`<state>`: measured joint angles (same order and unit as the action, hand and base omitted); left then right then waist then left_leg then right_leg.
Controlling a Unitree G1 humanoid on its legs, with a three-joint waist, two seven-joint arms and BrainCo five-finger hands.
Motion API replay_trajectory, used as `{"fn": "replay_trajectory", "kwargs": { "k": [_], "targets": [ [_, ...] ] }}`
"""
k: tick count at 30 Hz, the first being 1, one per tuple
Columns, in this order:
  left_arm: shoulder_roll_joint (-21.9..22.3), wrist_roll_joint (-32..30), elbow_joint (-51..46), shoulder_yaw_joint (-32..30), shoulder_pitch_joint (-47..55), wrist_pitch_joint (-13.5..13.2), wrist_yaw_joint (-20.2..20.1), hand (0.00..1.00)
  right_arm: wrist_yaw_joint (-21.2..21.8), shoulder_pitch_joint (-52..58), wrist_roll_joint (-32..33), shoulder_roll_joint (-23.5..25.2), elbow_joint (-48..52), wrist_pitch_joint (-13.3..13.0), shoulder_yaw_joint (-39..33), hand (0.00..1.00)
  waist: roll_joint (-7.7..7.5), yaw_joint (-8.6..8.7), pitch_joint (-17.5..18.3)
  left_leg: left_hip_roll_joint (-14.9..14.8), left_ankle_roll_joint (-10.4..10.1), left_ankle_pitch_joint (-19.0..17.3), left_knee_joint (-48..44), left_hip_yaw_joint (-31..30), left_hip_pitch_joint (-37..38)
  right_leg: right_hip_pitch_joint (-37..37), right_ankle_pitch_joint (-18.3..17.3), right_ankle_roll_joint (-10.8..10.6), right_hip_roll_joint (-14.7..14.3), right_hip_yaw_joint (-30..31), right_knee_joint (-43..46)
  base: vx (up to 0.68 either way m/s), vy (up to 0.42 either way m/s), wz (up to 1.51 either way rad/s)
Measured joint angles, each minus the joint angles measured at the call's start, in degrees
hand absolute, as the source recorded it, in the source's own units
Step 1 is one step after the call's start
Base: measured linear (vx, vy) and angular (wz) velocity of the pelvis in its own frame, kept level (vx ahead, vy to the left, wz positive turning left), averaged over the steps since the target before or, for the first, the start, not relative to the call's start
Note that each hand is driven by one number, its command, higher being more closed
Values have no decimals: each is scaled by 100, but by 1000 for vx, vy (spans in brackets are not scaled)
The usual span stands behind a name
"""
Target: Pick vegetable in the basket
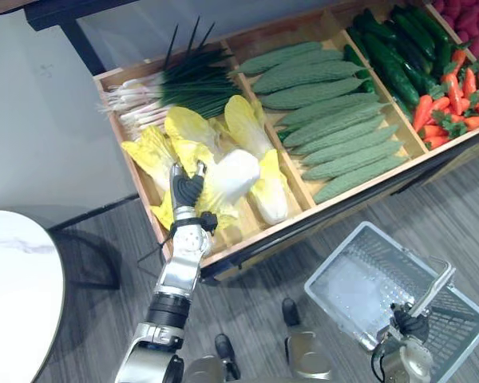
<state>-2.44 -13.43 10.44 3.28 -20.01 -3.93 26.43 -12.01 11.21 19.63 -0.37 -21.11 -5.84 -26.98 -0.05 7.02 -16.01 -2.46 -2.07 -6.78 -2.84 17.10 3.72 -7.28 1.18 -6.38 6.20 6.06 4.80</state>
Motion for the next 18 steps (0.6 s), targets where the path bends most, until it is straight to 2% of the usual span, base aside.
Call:
{"fn": "replay_trajectory", "kwargs": {
  "k": [5, 11, 14, 18],
  "targets": [
    [65, 378, -177, 7, 376, -52, -30, 100, 44, 91, 0, 25, 0, 0, 1, 100, 50, 6, 241, -15, 2, 3, -2, -86, -13, 23, -18, 17, -1, -74, 0, -6, -20, 7],
    [145, 502, -827, 289, 1128, -186, -230, 100, 95, 312, 0, 164, -1, 0, 3, 100, 93, -15, 555, -58, 7, 15, -5, -295, 5, 190, -81, 77, 1, -271, 6, -41, -33, 17],
    [255, 553, -1255, 437, 1720, -222, -339, 100, 88, 460, 1, 191, 10, 0, 2, 100, 142, -147, 734, -90, 6, 15, 71, -369, 4, 207, -110, 74, 5, -339, 19, -47, -30, 11],
    [311, 683, -1718, 565, 2319, -279, -471, 100, 53, 642, 9, 281, 131, 1, 7, 100, 175, -176, 797, -110, -13, 29, -22, -517, 26, 307, -246, 80, 49, -559, 180, 12, -21, 32]
  ]
}}
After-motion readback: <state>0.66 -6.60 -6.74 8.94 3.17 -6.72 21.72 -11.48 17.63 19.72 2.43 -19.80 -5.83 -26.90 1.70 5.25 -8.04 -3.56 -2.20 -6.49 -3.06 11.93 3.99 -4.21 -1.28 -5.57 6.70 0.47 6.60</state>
